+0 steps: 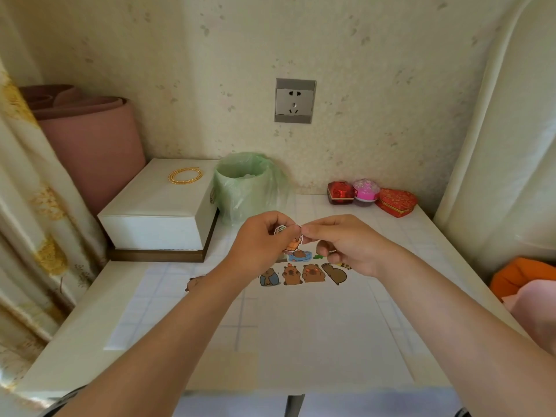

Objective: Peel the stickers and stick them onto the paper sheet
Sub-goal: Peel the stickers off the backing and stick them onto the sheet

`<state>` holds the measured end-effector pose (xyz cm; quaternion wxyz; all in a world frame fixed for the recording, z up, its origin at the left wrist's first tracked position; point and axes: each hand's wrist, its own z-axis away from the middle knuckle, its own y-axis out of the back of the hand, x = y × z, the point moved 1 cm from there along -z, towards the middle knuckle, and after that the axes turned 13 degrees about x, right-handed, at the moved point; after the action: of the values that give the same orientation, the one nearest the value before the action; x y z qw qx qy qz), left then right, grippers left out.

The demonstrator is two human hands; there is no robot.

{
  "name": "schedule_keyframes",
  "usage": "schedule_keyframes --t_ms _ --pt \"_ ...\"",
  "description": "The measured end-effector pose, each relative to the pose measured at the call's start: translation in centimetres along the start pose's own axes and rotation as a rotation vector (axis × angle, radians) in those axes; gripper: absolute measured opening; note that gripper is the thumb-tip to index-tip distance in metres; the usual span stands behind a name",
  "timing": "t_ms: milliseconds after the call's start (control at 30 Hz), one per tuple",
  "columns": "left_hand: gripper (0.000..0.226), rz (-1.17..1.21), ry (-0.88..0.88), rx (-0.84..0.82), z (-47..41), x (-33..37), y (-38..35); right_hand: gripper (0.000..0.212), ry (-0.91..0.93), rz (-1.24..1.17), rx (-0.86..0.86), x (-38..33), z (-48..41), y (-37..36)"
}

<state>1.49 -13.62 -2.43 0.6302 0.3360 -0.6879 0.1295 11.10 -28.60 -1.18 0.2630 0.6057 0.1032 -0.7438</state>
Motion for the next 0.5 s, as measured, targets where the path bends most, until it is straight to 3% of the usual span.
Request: schedule_keyframes --t_ms 233,500 --pt "0.004 0.093 0.04 -0.017 0.02 0.31 0.37 0.035 -0.128 -0.153 -0.105 0.36 -0.02 -0.24" --pt "0.004 0.071 0.065 -0.017 -0.19 -0.13 0.14 0.021 0.032 -0.016 -0.016 0.12 -0.01 -0.48"
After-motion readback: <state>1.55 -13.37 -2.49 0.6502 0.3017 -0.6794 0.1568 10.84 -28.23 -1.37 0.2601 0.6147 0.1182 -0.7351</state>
